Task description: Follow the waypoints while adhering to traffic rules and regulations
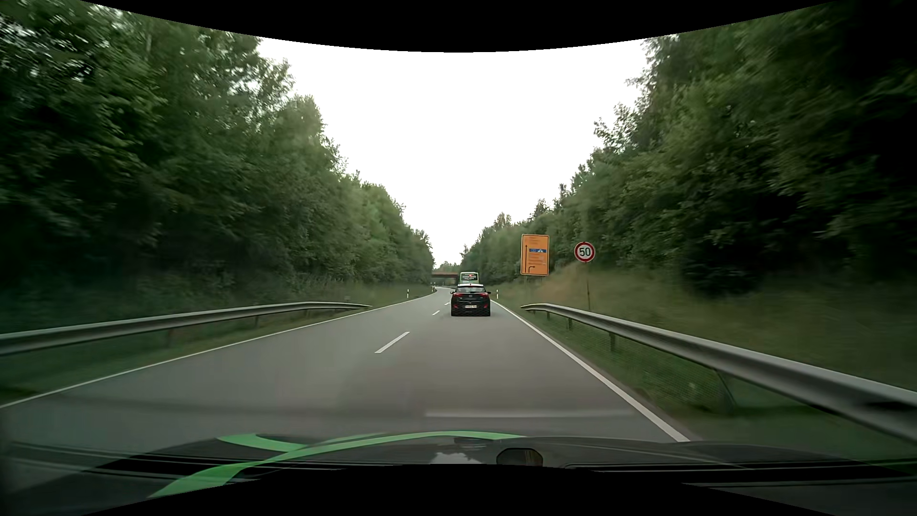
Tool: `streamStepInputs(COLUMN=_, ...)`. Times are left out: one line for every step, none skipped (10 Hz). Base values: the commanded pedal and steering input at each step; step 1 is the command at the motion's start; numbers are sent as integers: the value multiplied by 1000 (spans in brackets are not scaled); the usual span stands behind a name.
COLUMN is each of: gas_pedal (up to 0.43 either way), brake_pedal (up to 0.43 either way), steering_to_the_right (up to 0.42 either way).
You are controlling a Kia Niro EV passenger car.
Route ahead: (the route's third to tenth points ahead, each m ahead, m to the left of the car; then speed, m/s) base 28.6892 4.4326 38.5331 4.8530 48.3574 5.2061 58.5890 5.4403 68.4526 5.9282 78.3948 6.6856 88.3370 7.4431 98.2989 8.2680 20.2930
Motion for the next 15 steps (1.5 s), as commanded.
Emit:
streamStepInputs(gas_pedal=248, brake_pedal=0, steering_to_the_right=-7)
streamStepInputs(gas_pedal=280, brake_pedal=0, steering_to_the_right=-7)
streamStepInputs(gas_pedal=311, brake_pedal=0, steering_to_the_right=-7)
streamStepInputs(gas_pedal=319, brake_pedal=0, steering_to_the_right=-7)
streamStepInputs(gas_pedal=331, brake_pedal=0, steering_to_the_right=-7)
streamStepInputs(gas_pedal=339, brake_pedal=0, steering_to_the_right=-7)
streamStepInputs(gas_pedal=350, brake_pedal=0, steering_to_the_right=-7)
streamStepInputs(gas_pedal=358, brake_pedal=0, steering_to_the_right=-7)
streamStepInputs(gas_pedal=358, brake_pedal=0, steering_to_the_right=-7)
streamStepInputs(gas_pedal=370, brake_pedal=0, steering_to_the_right=-7)
streamStepInputs(gas_pedal=370, brake_pedal=0, steering_to_the_right=-7)
streamStepInputs(gas_pedal=378, brake_pedal=0, steering_to_the_right=-7)
streamStepInputs(gas_pedal=378, brake_pedal=0, steering_to_the_right=-7)
streamStepInputs(gas_pedal=378, brake_pedal=0, steering_to_the_right=-7)
streamStepInputs(gas_pedal=378, brake_pedal=0, steering_to_the_right=-7)
